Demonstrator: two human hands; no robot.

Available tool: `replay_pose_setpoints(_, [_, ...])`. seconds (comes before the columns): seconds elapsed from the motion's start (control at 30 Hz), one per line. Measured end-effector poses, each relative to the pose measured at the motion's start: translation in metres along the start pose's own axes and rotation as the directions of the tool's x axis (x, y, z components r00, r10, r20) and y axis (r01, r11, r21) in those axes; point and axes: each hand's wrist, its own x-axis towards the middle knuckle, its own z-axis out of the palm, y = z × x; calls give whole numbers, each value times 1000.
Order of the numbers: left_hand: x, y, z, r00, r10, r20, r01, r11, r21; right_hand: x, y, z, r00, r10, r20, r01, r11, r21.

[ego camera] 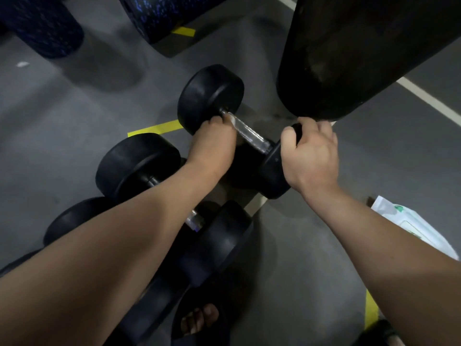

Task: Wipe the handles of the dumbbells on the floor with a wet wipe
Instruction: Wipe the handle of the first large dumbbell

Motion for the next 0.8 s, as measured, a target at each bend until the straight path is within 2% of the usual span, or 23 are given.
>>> replay_pose_setpoints(0.1, [5, 1, -6, 995, -80, 59, 81, 997, -5, -2, -1, 1, 1000, -4, -12, 4, 1000, 0])
replay_pose_setpoints(0.27, [-1, 4, -12, 997, -48, 55, 55, 990, -132, -3, -2, 0, 1000, -2, -16, 2, 1000, 4])
replay_pose_setpoints(0.4, [3, 8, -25, 989, -99, 112, 103, 994, -32, -5, -3, 1, 1000, -2, -17, 2, 1000, 0])
replay_pose_setpoints(0.53, [9, 7, -35, 988, -46, 146, 40, 998, 44, -5, -3, 1, 1000, -5, -13, 5, 1000, -1])
replay_pose_setpoints(0.67, [13, 1, -37, 993, -39, 111, 45, 998, -51, -5, -3, 1, 1000, 2, -14, -2, 1000, -2])
replay_pose_setpoints(0.8, [0, -9, -17, 991, 60, 120, -32, 974, -225, -7, -3, 1, 1000, -5, -15, 5, 1000, -3])
